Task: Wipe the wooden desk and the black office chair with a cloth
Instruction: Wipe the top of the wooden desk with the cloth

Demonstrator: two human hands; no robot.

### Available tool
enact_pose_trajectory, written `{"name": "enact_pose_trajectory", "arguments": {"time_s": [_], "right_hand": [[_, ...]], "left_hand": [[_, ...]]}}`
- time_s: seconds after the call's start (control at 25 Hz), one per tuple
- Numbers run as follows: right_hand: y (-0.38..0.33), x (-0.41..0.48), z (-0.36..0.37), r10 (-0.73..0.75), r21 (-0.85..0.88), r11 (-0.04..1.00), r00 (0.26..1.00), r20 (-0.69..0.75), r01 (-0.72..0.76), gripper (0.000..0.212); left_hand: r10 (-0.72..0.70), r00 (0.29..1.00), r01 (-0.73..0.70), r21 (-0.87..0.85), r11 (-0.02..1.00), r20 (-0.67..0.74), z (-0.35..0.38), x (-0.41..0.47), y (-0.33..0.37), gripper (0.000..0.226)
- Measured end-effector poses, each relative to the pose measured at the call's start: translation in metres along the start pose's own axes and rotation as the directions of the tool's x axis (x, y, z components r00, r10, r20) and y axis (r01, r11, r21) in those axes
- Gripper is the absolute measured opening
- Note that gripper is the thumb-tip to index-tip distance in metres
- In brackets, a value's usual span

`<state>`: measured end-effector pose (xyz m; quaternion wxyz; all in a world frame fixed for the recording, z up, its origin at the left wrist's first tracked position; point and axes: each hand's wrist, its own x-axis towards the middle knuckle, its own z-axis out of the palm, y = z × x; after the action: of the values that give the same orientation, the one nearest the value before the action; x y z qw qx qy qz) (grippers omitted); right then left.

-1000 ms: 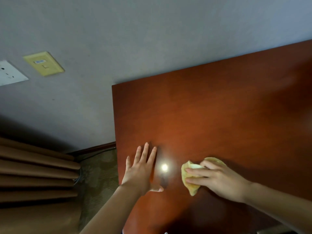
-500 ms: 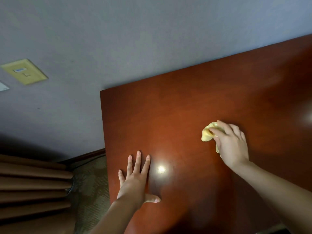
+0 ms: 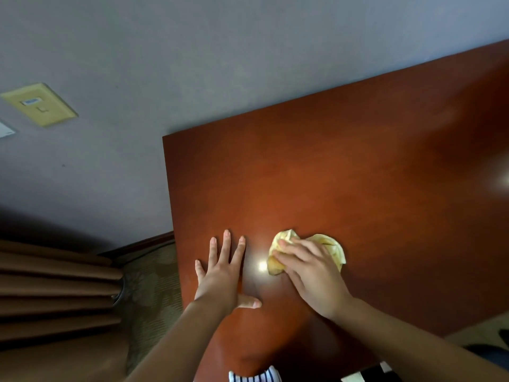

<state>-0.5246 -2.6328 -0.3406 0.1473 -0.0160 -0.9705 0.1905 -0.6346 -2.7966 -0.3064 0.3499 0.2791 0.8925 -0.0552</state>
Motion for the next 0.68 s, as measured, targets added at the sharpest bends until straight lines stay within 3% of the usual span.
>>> {"name": "enact_pose_trajectory", "arguments": {"time_s": [0.2, 0.32, 0.4, 0.52, 0.68], "right_hand": [[0.031, -0.038, -0.026, -0.366, 0.024, 0.929, 0.903, 0.223, 0.37, 0.039], [0.067, -0.046, -0.048, -0.394, 0.034, 0.915, 0.872, 0.29, 0.402, 0.05], [0.089, -0.044, -0.06, -0.299, -0.016, 0.947, 0.901, 0.316, 0.32, 0.055], [0.116, -0.034, -0.071, -0.043, -0.074, 0.995, 0.947, 0.319, 0.07, 0.056], [0.138, -0.005, -0.07, 0.32, -0.145, 0.942, 0.94, 0.122, -0.302, 0.044]], "left_hand": [[-0.014, 1.0, 0.014, -0.004, 1.0, 0.005, -0.002, -0.001, 0.001, 0.131], [-0.01, 1.0, 0.01, -0.02, 1.0, -0.007, 0.001, -0.002, -0.002, 0.131], [-0.01, 1.0, 0.01, -0.025, 1.0, -0.011, 0.002, -0.001, -0.003, 0.131], [-0.003, 1.0, 0.003, -0.026, 1.0, -0.021, 0.004, 0.0, -0.001, 0.132], [-0.001, 0.999, 0.0, -0.019, 1.0, -0.032, 0.005, 0.001, -0.002, 0.132]]}}
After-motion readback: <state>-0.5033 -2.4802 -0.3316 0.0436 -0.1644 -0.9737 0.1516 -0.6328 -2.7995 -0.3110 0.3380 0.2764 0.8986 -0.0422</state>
